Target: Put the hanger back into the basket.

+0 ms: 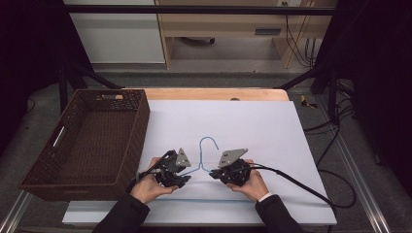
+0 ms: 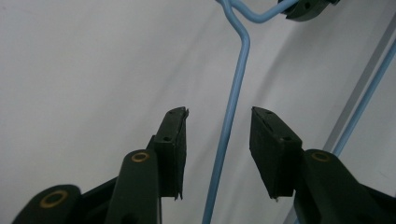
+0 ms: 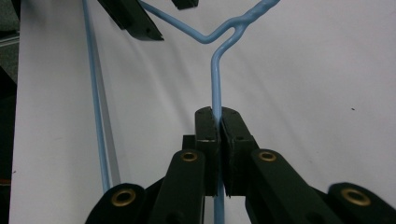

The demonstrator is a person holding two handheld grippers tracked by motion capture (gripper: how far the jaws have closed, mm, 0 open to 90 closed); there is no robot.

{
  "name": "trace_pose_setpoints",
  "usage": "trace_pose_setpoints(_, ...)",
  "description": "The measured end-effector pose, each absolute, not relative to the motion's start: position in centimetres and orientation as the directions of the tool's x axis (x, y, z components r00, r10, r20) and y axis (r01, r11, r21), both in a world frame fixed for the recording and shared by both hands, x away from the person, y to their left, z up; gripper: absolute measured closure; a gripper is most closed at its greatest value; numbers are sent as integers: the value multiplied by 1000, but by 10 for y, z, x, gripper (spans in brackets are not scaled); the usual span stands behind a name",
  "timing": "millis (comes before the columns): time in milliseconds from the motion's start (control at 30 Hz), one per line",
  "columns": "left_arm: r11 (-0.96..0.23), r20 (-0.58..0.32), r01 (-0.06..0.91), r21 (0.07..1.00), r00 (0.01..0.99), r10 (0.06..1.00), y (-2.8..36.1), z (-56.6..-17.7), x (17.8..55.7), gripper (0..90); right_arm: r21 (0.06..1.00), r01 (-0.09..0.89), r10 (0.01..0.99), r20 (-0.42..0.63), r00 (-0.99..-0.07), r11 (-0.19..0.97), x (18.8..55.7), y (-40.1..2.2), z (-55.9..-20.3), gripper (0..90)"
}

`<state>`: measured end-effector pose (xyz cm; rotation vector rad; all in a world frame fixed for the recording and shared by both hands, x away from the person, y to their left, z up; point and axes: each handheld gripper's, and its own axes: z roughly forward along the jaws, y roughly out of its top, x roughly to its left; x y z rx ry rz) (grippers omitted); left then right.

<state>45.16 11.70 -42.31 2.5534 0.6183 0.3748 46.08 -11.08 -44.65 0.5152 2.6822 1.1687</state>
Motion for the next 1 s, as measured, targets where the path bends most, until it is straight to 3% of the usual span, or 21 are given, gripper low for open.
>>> trace_pose_setpoints(367, -802, 158, 349, 485, 867, 473, 113, -428, 453, 820, 731, 254, 380, -7, -925, 633, 460, -112, -445, 870)
trace_pose_setpoints(733, -831, 174, 301, 468, 891, 420, 107, -419, 442, 867, 735, 266, 400, -7, -917, 623, 459, -116, -437, 831)
trace_pose_setpoints(900, -813, 171, 301, 499, 885, 433, 107, -413, 438, 869, 756, 267, 411, -4, -912, 598, 455, -122, -427, 764)
trace_pose_setpoints(1000, -804, 175, 312, 507, 876, 450, 109, -411, 437, 870, 785, 266, 434, -4, -901, 559, 450, -130, -414, 661)
